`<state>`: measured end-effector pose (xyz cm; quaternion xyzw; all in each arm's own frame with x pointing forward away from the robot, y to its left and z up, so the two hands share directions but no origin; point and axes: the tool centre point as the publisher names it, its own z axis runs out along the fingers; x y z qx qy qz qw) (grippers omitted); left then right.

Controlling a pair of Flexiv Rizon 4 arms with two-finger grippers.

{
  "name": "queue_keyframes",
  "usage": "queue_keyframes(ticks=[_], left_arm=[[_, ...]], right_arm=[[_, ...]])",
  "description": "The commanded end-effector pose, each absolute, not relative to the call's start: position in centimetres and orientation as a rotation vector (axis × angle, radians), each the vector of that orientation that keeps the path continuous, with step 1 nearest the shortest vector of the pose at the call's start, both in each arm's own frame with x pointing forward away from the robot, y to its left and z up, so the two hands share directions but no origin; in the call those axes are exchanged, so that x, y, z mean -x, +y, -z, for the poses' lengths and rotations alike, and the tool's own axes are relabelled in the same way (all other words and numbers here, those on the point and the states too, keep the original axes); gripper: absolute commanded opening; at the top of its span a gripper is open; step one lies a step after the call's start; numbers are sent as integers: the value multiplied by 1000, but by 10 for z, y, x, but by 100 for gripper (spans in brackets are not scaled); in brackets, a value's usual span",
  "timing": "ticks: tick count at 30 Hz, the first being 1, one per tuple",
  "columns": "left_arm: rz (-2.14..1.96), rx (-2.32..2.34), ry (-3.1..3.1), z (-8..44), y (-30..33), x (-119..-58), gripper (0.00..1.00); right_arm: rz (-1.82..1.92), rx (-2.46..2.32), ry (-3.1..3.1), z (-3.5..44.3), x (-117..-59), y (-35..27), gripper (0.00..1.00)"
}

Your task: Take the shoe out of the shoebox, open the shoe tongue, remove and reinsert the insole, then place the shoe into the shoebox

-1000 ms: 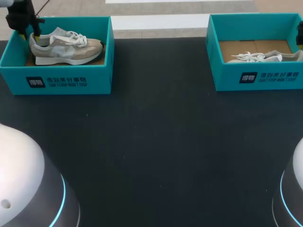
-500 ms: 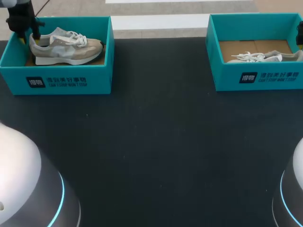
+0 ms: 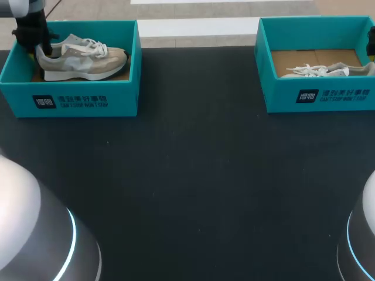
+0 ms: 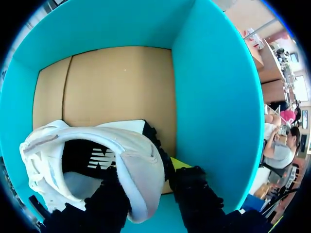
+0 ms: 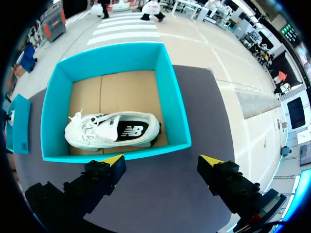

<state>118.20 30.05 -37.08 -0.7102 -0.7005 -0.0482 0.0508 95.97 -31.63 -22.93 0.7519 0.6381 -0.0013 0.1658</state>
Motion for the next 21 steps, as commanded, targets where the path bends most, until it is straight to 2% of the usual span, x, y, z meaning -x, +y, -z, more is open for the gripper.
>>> queue_keyframes(ticks=[1,4,9,21], left_arm=[[110,2142,-2118,376,301,-1191,22],[111,2136,-2110,374,303,-1188,0],[109,2179,-2069,355,308,-1184,0],[77,2160,-2013,266,332,-1174,0]], right_arm=[[2,-2142,1816,230,-959,-316,100],[2,-2142,1816,230,-959,-316,100],[2,-2142,1816,230,-959,-316,100],[2,-2142,1816,230,-959,-316,100]])
